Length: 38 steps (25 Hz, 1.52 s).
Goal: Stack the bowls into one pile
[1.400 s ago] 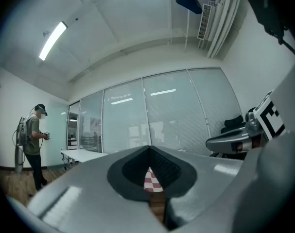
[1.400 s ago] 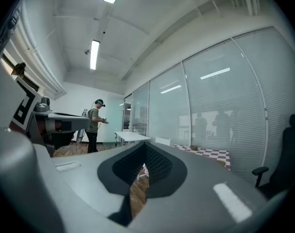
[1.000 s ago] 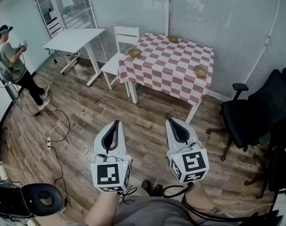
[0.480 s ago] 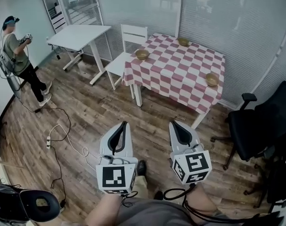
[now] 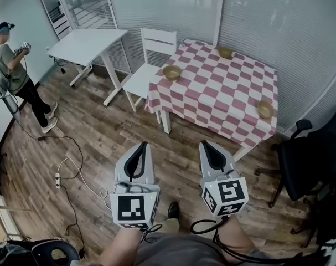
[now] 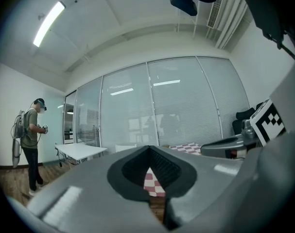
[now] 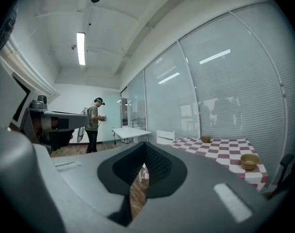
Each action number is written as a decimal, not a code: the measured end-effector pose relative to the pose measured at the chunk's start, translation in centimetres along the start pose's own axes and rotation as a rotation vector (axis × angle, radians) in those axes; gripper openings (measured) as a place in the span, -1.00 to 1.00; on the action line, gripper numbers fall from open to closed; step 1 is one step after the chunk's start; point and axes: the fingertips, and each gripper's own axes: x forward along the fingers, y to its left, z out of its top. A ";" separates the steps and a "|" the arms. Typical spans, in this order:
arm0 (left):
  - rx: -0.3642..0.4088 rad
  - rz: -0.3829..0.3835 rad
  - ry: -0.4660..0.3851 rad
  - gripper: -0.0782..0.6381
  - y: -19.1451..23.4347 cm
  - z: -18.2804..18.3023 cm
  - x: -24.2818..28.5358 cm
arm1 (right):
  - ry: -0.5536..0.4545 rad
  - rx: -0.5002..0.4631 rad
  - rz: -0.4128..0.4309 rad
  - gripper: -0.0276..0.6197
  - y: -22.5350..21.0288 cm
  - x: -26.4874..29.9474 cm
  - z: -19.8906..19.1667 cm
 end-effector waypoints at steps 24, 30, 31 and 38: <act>-0.034 -0.077 -0.008 -0.78 6.9 -1.5 17.1 | 0.000 -0.035 -0.100 -0.83 -6.8 16.0 3.7; -0.016 -0.095 0.059 -0.78 7.0 -3.5 24.6 | 0.039 0.013 -0.090 -0.83 -11.1 22.3 2.2; -0.015 -0.095 0.066 -0.78 7.1 -3.6 26.1 | 0.044 0.019 -0.086 -0.83 -11.9 23.6 2.2; 0.004 -0.090 0.103 -0.78 7.6 -2.9 35.9 | 0.055 0.054 -0.048 -0.83 -16.9 31.9 3.1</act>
